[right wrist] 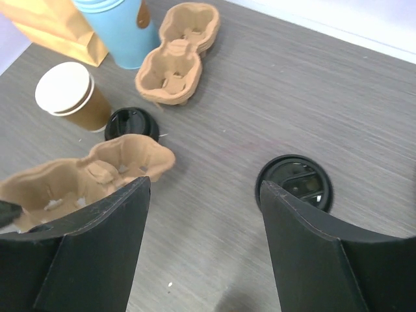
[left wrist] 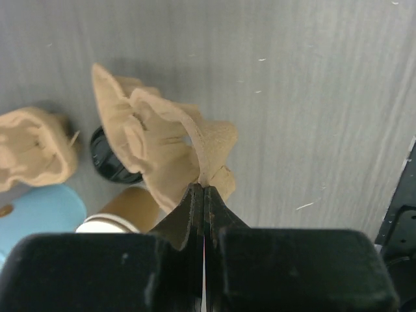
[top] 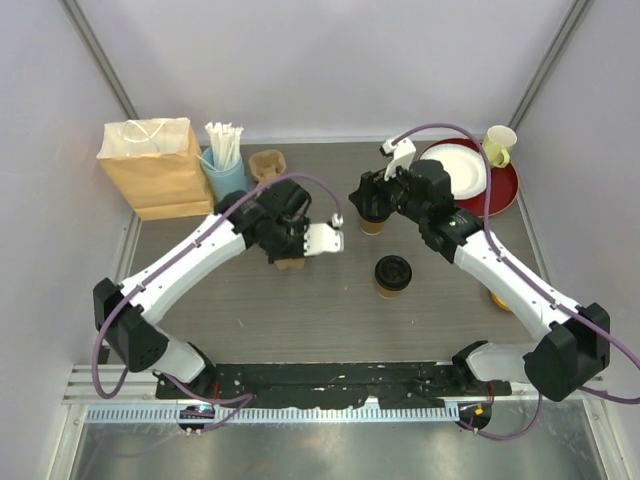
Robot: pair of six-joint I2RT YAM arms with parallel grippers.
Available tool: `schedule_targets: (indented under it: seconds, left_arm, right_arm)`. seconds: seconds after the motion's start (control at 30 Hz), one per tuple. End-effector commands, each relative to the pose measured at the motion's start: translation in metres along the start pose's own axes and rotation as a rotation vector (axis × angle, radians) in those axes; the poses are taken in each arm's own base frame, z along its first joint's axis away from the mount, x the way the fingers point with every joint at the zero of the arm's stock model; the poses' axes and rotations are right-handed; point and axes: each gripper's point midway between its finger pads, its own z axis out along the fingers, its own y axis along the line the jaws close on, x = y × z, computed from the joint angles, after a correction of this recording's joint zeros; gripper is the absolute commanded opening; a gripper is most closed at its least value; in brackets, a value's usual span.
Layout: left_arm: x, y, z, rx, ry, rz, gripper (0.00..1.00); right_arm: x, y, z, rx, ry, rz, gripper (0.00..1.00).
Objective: Pack the takeout coffee
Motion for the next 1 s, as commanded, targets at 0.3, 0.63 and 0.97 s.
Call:
schedule_targets:
  seconds: [0.3, 0.63, 0.97]
  left_arm:
    - [0.007, -0.077, 0.025, 0.205, 0.021, -0.006, 0.4]
    - [-0.025, -0.057, -0.035, 0.158, -0.088, -0.03, 1.0]
    - [0.038, 0.069, -0.155, -0.335, -0.211, -0.594, 1.0]
  right_arm:
    - [0.016, 0.04, -0.008, -0.12, -0.006, -0.05, 0.75]
    - [0.053, 0.073, 0.013, -0.315, 0.139, -0.143, 0.79]
    - [0.143, 0.157, 0.041, -0.651, 0.348, -0.593, 0.81]
